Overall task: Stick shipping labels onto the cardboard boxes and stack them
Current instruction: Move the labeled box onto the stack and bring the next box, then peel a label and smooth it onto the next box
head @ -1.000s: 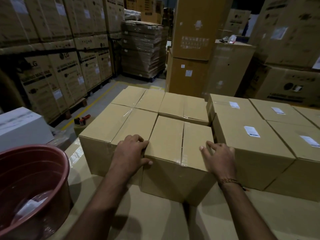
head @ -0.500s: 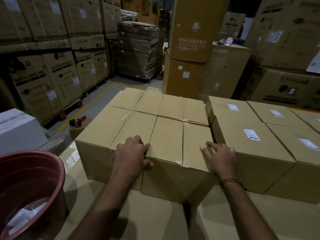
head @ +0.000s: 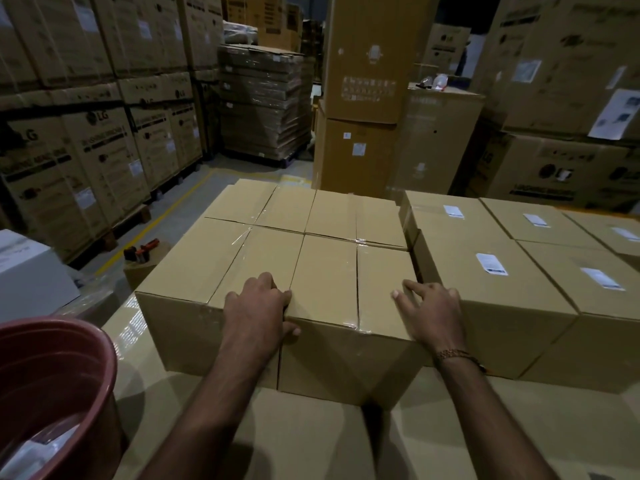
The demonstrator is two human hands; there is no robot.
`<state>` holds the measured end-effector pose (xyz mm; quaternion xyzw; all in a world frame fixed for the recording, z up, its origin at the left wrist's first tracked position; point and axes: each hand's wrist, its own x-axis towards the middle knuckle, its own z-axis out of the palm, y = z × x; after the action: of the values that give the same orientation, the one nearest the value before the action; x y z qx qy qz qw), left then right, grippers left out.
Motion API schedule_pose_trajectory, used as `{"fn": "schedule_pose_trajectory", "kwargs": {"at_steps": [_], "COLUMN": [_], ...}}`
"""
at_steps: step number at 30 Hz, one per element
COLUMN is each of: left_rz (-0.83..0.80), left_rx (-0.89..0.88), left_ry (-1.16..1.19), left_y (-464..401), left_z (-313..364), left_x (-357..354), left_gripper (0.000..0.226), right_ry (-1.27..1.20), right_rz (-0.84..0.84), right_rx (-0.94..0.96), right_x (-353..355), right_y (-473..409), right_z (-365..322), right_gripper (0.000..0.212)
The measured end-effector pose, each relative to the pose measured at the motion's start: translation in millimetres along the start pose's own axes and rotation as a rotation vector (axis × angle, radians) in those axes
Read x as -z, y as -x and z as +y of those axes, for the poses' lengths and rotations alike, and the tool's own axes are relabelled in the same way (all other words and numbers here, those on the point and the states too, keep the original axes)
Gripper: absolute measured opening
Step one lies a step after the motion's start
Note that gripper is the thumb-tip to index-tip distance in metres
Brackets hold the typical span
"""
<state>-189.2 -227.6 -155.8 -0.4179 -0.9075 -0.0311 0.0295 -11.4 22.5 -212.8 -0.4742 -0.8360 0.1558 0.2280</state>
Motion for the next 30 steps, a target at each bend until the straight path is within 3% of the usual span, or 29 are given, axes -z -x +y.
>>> {"fn": "schedule_pose_trajectory", "kwargs": {"at_steps": [8, 13, 19, 30], "left_rz": [-0.042, 0.111, 0.248, 0.294], "left_rx": [-0.025, -0.006, -0.044, -0.062], "left_ry": [0.023, 0.179, 0.329, 0.45], "left_y": [3, 12, 20, 38], "left_z": [2, 29, 100, 259], "left_x": [11, 23, 22, -5], "left_gripper": [0.062, 0.074, 0.071, 0.066], "right_ry": [-0.093, -0.254, -0.309, -0.285], "right_rz": [0.016, 0.173, 0.211, 0.165], "right_rx": [0.016, 0.024, 0.097, 0.221], "right_x": [6, 29, 67, 130], "right_y": [5, 21, 38, 36], "right_z": [4, 16, 57, 184], "right_gripper": [0.049, 0.04, 0.025, 0.023]}}
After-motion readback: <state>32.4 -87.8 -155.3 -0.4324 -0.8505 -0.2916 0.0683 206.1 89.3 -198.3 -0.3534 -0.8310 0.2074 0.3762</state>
